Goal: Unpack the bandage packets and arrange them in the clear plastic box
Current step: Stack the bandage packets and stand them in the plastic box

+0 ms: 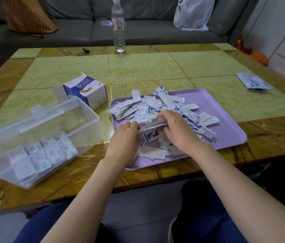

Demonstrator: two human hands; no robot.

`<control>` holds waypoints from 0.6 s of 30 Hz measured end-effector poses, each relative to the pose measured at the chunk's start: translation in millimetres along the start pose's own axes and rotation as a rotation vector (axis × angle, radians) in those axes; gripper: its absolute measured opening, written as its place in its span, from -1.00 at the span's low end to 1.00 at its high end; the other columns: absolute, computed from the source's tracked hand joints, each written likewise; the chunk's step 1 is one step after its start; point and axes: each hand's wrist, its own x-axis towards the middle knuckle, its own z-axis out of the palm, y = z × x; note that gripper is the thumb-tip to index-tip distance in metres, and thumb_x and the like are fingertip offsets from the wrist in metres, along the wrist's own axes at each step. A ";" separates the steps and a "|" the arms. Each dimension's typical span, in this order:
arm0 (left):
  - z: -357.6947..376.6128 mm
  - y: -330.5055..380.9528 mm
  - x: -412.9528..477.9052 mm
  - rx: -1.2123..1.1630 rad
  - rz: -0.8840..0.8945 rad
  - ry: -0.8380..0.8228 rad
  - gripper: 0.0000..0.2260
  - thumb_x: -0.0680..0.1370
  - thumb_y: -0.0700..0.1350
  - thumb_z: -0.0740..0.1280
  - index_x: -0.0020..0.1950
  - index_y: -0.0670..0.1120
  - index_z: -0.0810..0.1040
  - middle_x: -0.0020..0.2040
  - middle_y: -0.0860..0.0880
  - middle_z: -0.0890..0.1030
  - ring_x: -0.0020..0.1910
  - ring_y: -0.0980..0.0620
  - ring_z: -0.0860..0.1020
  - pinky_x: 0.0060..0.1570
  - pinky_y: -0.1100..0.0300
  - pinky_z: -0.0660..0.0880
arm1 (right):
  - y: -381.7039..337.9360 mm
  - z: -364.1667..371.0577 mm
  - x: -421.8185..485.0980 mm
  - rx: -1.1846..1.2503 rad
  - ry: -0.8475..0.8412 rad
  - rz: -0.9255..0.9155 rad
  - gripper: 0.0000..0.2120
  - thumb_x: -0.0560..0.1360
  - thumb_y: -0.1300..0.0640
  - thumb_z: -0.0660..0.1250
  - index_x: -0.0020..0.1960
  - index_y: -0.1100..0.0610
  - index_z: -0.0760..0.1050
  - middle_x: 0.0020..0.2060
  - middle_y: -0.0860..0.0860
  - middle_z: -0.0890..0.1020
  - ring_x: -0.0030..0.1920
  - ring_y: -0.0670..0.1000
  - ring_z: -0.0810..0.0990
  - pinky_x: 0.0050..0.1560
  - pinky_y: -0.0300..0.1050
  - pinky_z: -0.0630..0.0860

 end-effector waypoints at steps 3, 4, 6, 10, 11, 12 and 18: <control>-0.7 -0.7 0.2 0.001 -0.013 0.036 -0.97 0.57 -0.20 0.19 -0.02 -0.12 0.41 -0.03 -0.09 0.51 -0.08 -0.08 0.45 -0.16 0.04 0.44 | 0.3 -3.0 -0.1 0.058 0.012 0.002 -0.86 0.54 0.25 0.25 0.06 0.16 0.54 -0.03 0.00 0.52 0.05 0.04 0.47 0.09 -0.10 0.40; -1.3 -0.7 -0.2 -0.013 -0.015 0.067 -0.95 0.58 -0.20 0.19 -0.03 -0.10 0.42 -0.05 -0.08 0.52 -0.13 -0.07 0.47 -0.21 0.07 0.43 | 0.0 -4.2 0.1 0.061 0.025 -0.005 -0.86 0.56 0.22 0.23 0.04 0.19 0.55 -0.09 -0.01 0.50 0.00 0.04 0.47 0.02 -0.11 0.39; -2.9 -0.9 -0.7 -0.051 -0.020 0.139 -0.92 0.58 -0.20 0.19 -0.02 -0.11 0.47 -0.07 -0.05 0.54 -0.16 -0.05 0.48 -0.24 0.09 0.42 | -0.7 -6.3 0.2 0.050 0.069 -0.014 -0.83 0.59 0.19 0.18 0.03 0.23 0.52 -0.15 -0.03 0.45 -0.08 0.03 0.44 -0.10 -0.16 0.31; -7.1 -1.6 -0.5 -0.127 -0.036 0.245 -0.91 0.58 -0.19 0.20 -0.02 -0.11 0.50 -0.06 -0.03 0.54 -0.14 -0.05 0.49 -0.19 0.03 0.46 | -1.8 -10.6 -1.7 0.123 0.118 -0.009 -0.82 0.61 0.19 0.13 -0.14 0.19 0.41 -0.35 -0.03 0.41 -0.31 0.01 0.38 -0.28 -0.08 0.26; -8.1 -1.4 -0.8 -0.152 -0.035 0.256 -0.90 0.58 -0.19 0.19 -0.02 -0.11 0.49 -0.06 -0.02 0.53 -0.14 -0.04 0.48 -0.18 0.02 0.47 | -1.0 -11.1 -2.3 0.132 0.080 -0.007 -0.81 0.61 0.19 0.14 -0.18 0.14 0.36 -0.39 -0.05 0.39 -0.36 -0.02 0.37 -0.30 -0.06 0.28; -8.9 -1.2 -1.2 -0.171 -0.033 0.262 -0.90 0.58 -0.19 0.19 -0.02 -0.11 0.49 -0.05 -0.02 0.53 -0.14 -0.03 0.48 -0.18 0.03 0.47 | -0.4 -11.4 -3.0 0.130 0.032 -0.016 -0.78 0.61 0.20 0.15 -0.22 0.09 0.32 -0.41 -0.09 0.38 -0.39 -0.07 0.36 -0.30 -0.05 0.30; -4.1 -0.4 -1.9 -0.250 -0.045 0.144 -0.93 0.58 -0.20 0.21 0.06 -0.10 0.40 0.01 -0.03 0.51 -0.14 0.00 0.48 -0.15 0.08 0.48 | -4.2 -6.3 -4.5 0.054 -0.249 -0.054 -0.78 0.60 0.16 0.15 0.20 0.13 0.46 0.07 0.03 0.54 0.11 0.00 0.47 0.09 -0.17 0.38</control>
